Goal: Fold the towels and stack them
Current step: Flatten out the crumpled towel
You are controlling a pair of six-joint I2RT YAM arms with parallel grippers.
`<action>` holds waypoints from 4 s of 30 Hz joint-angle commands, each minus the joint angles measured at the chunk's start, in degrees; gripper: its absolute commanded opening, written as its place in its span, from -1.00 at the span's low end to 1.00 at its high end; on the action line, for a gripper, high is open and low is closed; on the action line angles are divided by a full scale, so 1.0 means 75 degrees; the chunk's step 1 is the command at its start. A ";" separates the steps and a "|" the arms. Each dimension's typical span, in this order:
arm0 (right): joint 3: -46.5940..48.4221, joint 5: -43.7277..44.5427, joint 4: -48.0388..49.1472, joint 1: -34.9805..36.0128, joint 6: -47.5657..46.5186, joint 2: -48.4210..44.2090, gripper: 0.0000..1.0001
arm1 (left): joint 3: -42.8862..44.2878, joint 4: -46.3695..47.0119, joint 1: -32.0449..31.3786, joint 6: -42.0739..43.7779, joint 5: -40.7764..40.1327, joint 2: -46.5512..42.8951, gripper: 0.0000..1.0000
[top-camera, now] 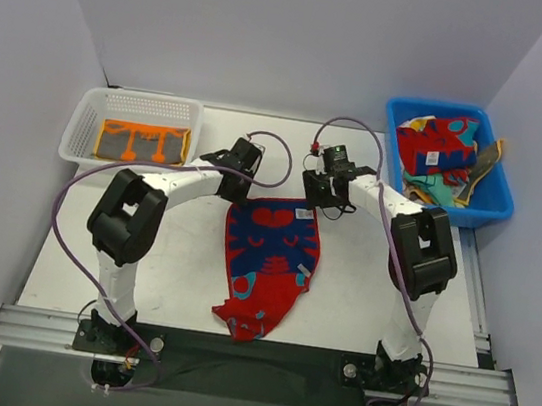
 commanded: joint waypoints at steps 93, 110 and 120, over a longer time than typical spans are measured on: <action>-0.0490 0.0644 0.2191 -0.0146 0.0351 -0.3287 -1.00 | 0.0475 0.1621 0.0413 0.1446 0.0176 -0.2769 -1.00; 0.2499 -0.0152 0.1558 0.0146 -0.0798 -0.5303 -1.00 | 0.3605 0.1456 -0.0758 0.4201 0.0421 -0.4597 -1.00; 0.2067 -0.0668 0.0938 0.0931 -0.1220 -0.7200 -1.00 | 0.2798 0.1386 -0.2036 0.4179 0.1006 -0.6296 -1.00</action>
